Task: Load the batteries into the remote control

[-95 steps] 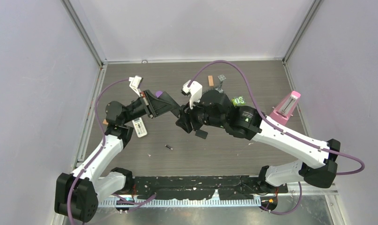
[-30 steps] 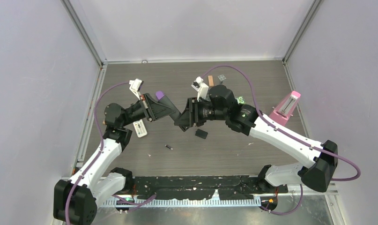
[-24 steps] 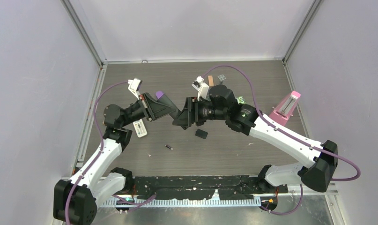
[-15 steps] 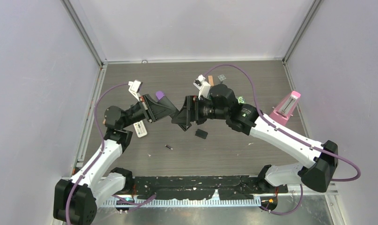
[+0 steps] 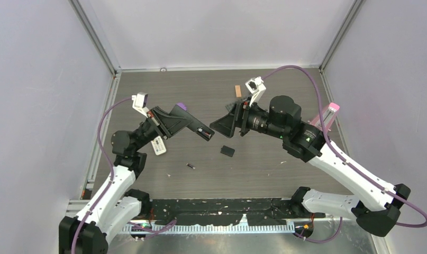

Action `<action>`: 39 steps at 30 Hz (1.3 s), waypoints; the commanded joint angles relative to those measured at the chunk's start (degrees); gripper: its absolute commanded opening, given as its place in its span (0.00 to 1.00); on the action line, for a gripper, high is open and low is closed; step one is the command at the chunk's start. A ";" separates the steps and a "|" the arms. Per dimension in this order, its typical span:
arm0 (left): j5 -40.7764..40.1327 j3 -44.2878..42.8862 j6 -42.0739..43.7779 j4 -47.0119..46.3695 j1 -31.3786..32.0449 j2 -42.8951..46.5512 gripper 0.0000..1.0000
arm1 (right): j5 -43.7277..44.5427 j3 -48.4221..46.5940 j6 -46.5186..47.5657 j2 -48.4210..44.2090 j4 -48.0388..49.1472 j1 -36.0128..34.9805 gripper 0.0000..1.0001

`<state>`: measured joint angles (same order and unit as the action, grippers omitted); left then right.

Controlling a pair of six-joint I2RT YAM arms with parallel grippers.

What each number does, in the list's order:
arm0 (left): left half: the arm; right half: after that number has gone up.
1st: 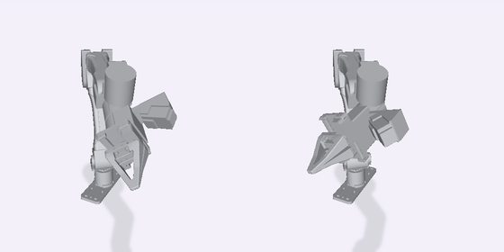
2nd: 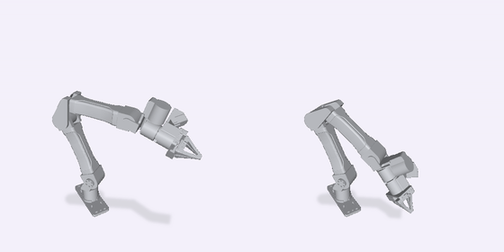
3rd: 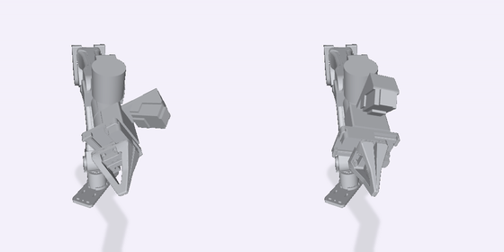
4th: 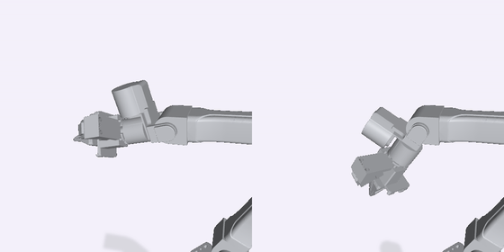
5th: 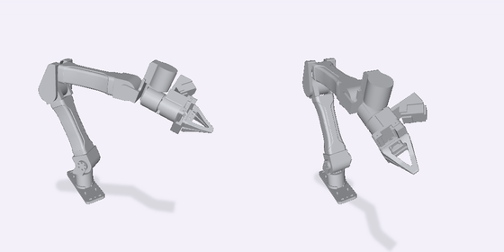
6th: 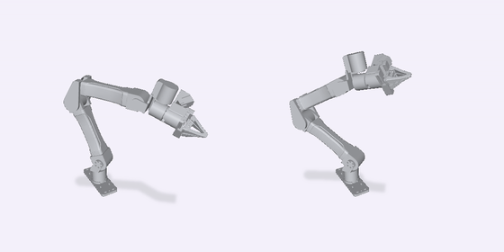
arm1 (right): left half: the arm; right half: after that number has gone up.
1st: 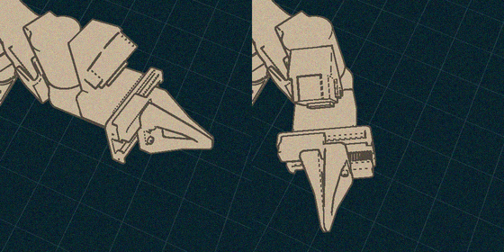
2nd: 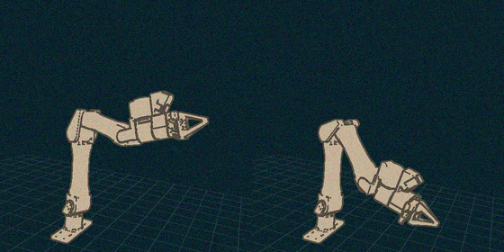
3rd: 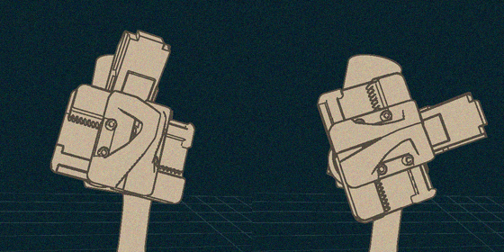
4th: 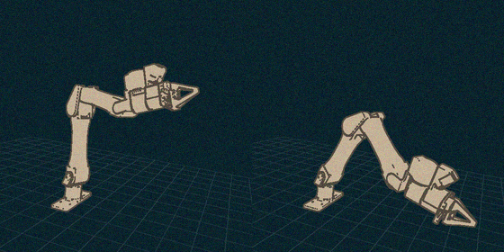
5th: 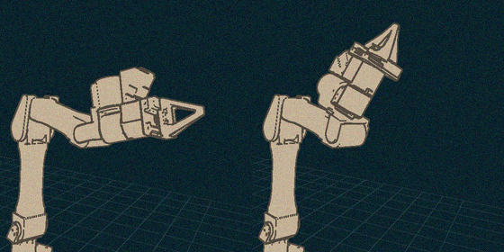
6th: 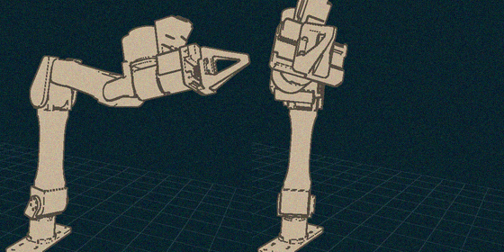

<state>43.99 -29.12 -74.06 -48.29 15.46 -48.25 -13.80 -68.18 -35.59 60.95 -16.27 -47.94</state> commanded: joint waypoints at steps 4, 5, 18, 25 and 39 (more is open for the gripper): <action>-7.62 1.77 -3.97 -6.87 -0.08 2.13 0.00 | 1.15 -0.43 6.16 0.19 0.14 0.20 0.75; -8.28 1.97 -4.47 -7.43 -0.08 2.22 0.00 | 0.75 -0.39 6.75 0.25 0.07 0.21 0.74; -9.97 2.17 -6.56 -10.31 -0.08 1.80 0.00 | 1.04 -0.90 7.17 3.17 -0.58 0.22 0.63; -9.84 2.21 -6.45 -10.89 -0.06 1.31 0.00 | 0.92 -1.26 6.48 4.68 -0.03 0.26 0.62; -10.17 2.28 -6.41 -12.13 -0.08 0.03 0.00 | -1.38 -1.15 3.89 6.99 1.23 0.22 0.67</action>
<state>34.06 -26.30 -79.35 -54.22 14.96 -48.38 -15.09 -68.25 -30.79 66.96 -17.32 -47.46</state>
